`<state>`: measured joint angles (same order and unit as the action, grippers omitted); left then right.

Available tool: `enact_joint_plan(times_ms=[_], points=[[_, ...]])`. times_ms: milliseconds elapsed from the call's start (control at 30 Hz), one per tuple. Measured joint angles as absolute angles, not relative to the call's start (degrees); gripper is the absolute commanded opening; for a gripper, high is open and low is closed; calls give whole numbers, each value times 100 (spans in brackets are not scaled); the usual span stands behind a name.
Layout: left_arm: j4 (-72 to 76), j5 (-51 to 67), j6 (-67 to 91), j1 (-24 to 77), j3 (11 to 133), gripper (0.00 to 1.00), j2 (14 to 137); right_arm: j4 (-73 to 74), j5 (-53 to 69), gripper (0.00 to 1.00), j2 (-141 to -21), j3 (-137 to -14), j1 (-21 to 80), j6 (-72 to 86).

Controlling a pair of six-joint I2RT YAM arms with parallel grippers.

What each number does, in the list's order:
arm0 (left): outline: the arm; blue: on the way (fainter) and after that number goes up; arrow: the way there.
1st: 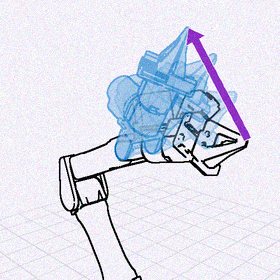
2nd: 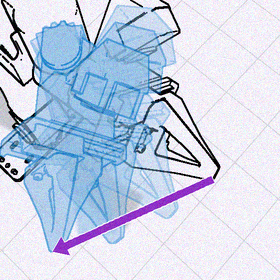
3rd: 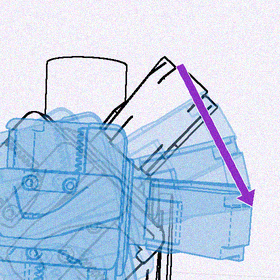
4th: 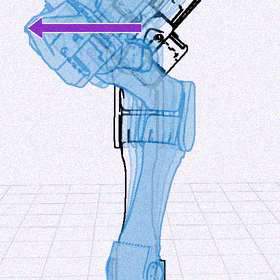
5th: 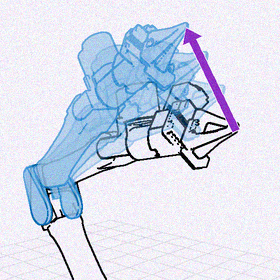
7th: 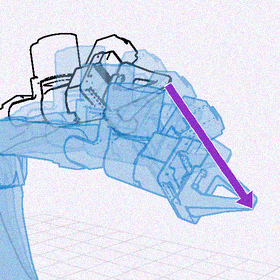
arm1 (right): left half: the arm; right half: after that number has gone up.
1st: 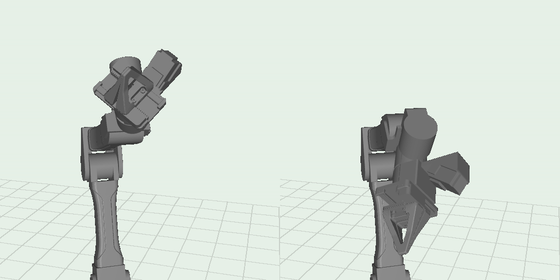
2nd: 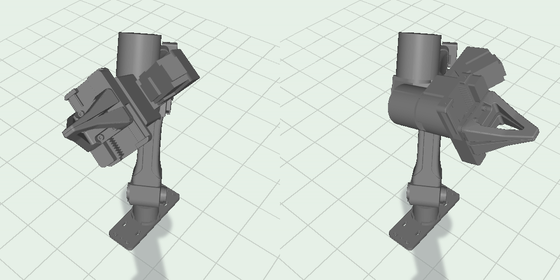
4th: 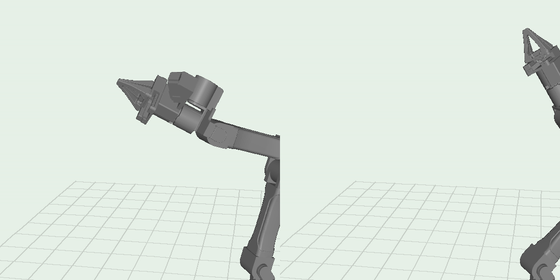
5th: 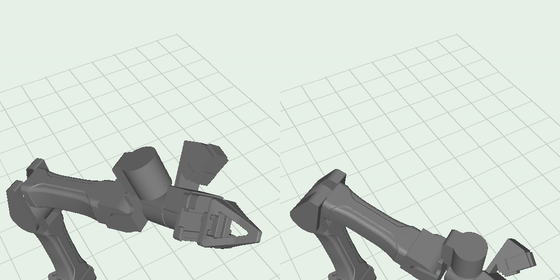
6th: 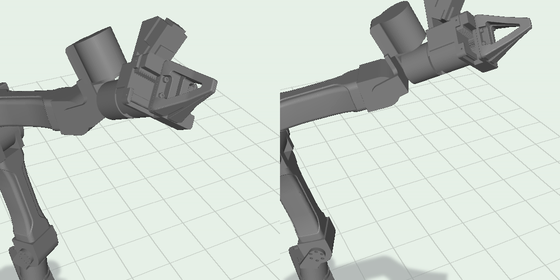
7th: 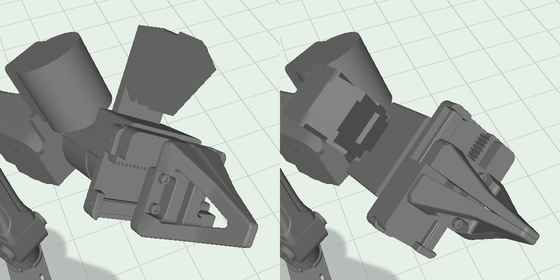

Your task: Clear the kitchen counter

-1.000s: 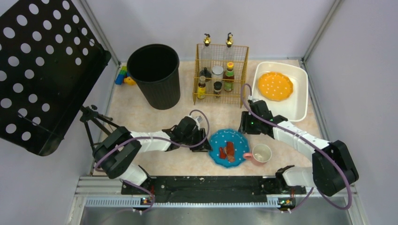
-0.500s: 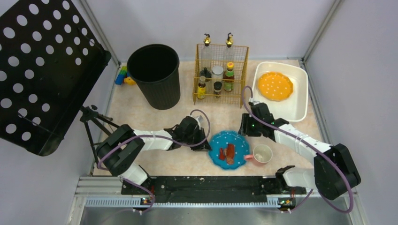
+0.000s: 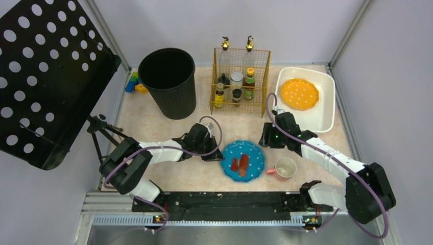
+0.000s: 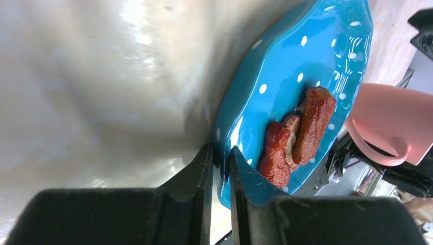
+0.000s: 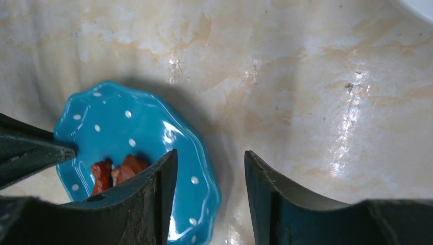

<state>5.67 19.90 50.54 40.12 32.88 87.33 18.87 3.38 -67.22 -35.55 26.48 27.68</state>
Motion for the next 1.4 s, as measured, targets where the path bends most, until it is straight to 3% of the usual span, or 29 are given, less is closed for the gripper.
enact_joint_plan(times_ms=[400, 633, 1400], points=[[589, 2237, 4880, 2746, 2687, 0, 8128, 1612, 930, 54, -6720, -3553, 2648, 2919], [1225, 2530, 4956, 2561, 2335, 0, 8121, 1100, 1345, 60, -7019, -3535, 2648, 3114], [2504, 3000, 5159, 2209, 1632, 0, 8147, -320, 2187, 61, -7915, -3041, 2650, 3518]])
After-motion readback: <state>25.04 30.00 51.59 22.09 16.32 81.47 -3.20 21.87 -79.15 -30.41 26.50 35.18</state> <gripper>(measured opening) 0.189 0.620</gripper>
